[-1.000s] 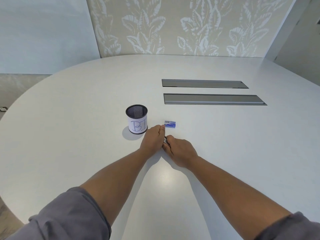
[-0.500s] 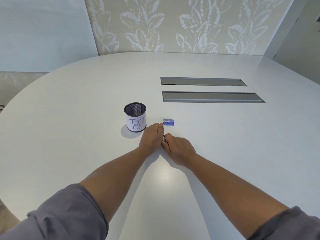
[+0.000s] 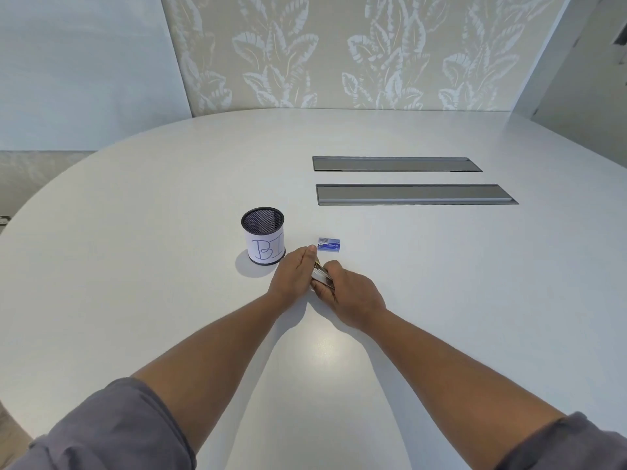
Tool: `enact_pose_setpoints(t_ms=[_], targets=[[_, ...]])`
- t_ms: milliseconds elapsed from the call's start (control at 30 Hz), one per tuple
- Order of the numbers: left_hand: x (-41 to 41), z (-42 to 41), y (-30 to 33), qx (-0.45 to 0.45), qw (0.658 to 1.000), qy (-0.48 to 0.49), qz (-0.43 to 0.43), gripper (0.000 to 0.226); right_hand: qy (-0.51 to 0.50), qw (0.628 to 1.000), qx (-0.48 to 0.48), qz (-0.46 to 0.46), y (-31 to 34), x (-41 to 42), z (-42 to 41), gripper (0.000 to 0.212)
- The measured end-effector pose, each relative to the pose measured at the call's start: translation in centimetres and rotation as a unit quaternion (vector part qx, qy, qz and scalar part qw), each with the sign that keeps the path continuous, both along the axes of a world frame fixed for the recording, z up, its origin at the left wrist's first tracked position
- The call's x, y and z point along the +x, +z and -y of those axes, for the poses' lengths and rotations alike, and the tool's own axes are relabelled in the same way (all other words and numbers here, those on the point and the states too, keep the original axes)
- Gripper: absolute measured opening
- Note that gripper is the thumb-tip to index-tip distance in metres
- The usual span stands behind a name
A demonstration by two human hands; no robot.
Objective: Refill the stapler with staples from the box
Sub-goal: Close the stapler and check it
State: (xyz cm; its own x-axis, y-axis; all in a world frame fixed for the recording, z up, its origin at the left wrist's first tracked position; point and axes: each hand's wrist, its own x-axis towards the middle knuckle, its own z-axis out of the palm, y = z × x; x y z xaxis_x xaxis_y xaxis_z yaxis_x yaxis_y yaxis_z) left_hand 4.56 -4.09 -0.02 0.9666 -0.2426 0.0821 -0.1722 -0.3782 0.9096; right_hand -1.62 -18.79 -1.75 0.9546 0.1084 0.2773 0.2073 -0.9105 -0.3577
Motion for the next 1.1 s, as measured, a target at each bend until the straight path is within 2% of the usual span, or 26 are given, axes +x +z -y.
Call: enact_pose_setpoints(t_ms=[100,200,267,367,500,667,800,933,1100], targets=[[0.1,-0.4,0.1,-0.043,0.998,-0.025,-0.049,0.045,-0.005,1.0,0.009,0.018,-0.2,0.1,0.2,0.041],[0.2,-1.2,0.2,-0.132,0.982,-0.046,-0.129,0.03,-0.01,0.999,0.024,0.034,-0.3,0.2,0.4,0.039],[0.3,-1.8,0.3,-0.16,0.974,-0.064,-0.147,0.021,-0.011,0.999,0.035,0.033,-0.3,0.2,0.4,0.038],[0.3,-2.9,0.4,-0.167,0.97,-0.091,-0.152,0.026,-0.005,0.998,0.051,0.038,-0.3,0.2,0.5,0.035],[0.4,-3.9,0.7,-0.133,0.971,-0.122,-0.159,0.044,-0.003,0.997,0.067,0.045,-0.3,0.2,0.4,0.032],[0.5,-4.3,0.8,-0.019,0.984,-0.143,-0.103,0.065,-0.004,0.996,0.086,0.026,-0.3,-0.1,0.5,0.034],[0.3,-4.5,0.7,0.096,0.986,-0.137,-0.023,0.055,0.02,0.998,0.05,0.024,-0.4,-0.5,0.7,0.037],[0.2,-4.7,0.9,0.128,0.98,-0.151,-0.012,0.043,0.004,0.999,0.038,0.018,-0.4,-0.9,0.7,0.039],[0.1,-5.2,0.7,0.14,0.977,-0.158,-0.015,0.042,0.0,0.996,0.092,0.002,-0.4,-1.6,1.1,0.038]])
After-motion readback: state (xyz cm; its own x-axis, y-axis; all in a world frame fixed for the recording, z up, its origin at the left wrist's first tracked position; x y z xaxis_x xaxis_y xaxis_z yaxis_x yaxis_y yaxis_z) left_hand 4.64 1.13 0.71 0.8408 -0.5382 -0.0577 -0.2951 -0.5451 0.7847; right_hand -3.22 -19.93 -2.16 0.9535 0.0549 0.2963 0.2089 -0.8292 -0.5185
